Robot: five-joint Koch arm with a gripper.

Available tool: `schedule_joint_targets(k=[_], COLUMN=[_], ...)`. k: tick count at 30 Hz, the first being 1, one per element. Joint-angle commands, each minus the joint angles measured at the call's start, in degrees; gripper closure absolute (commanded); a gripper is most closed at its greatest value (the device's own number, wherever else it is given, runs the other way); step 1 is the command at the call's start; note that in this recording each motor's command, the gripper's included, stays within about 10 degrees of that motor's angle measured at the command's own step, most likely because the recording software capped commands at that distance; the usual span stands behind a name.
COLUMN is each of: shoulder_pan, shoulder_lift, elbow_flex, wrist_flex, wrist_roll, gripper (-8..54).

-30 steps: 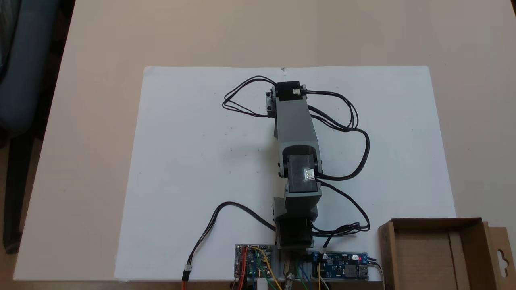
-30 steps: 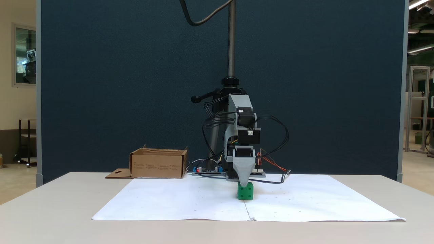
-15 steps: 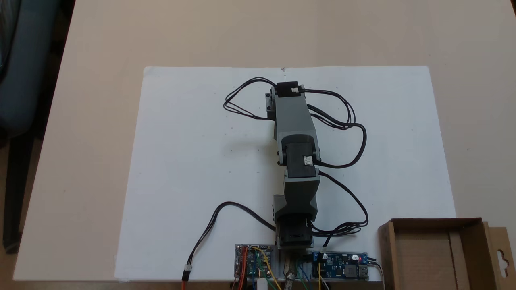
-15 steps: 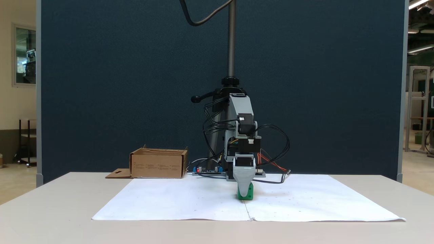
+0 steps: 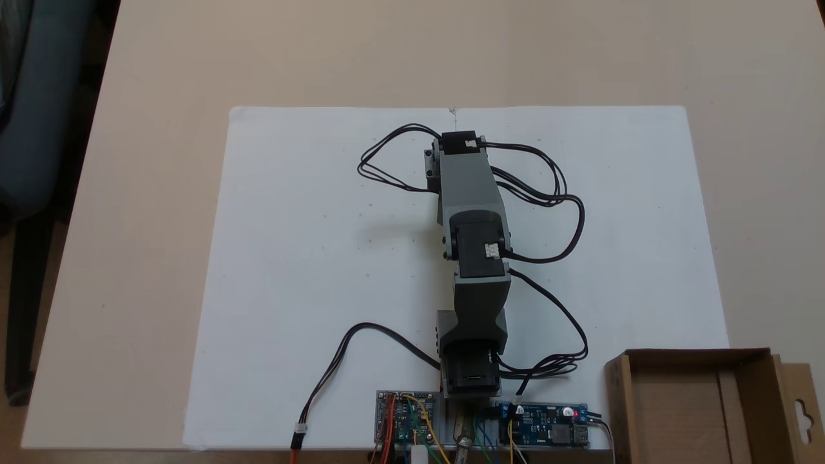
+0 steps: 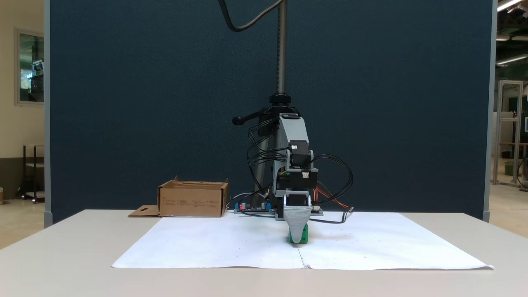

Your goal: Grasp a green dice and put it in the bin.

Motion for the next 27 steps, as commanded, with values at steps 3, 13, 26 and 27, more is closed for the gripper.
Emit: schedule_joint_targets(k=[3,13,26,27], shoulder_pan=[0.1,0.6,0.7,0.7], shoulder_lift=[0.5,-0.1,-0.2,-0.2], elbow_flex=[-0.4,-0.4,0.5,0.8], wrist_flex=[-1.1,-1.3,-1.2,-1.3], wrist_roll=[-1.2,-1.3,-1.3,-1.3], gripper=[4.3,6.0,29.6,32.6])
